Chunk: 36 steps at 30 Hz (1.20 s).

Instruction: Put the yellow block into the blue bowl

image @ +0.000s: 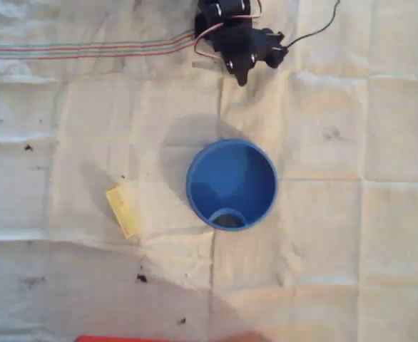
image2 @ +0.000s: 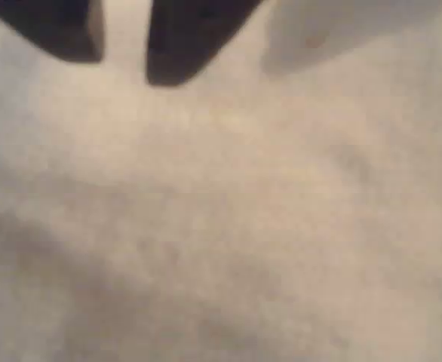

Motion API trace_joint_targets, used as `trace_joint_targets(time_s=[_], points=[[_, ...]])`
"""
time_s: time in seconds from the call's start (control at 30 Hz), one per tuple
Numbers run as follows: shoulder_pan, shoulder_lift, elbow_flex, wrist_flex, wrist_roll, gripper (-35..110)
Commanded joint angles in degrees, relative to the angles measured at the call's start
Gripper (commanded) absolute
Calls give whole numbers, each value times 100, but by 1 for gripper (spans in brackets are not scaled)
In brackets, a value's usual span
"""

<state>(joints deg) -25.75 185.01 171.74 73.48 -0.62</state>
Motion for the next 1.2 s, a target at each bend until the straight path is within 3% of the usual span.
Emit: trace_joint_targets(time_s=[0.0, 1.17], points=[[0, 606, 360, -105, 9, 0], [53, 606, -79, -158, 0, 0]])
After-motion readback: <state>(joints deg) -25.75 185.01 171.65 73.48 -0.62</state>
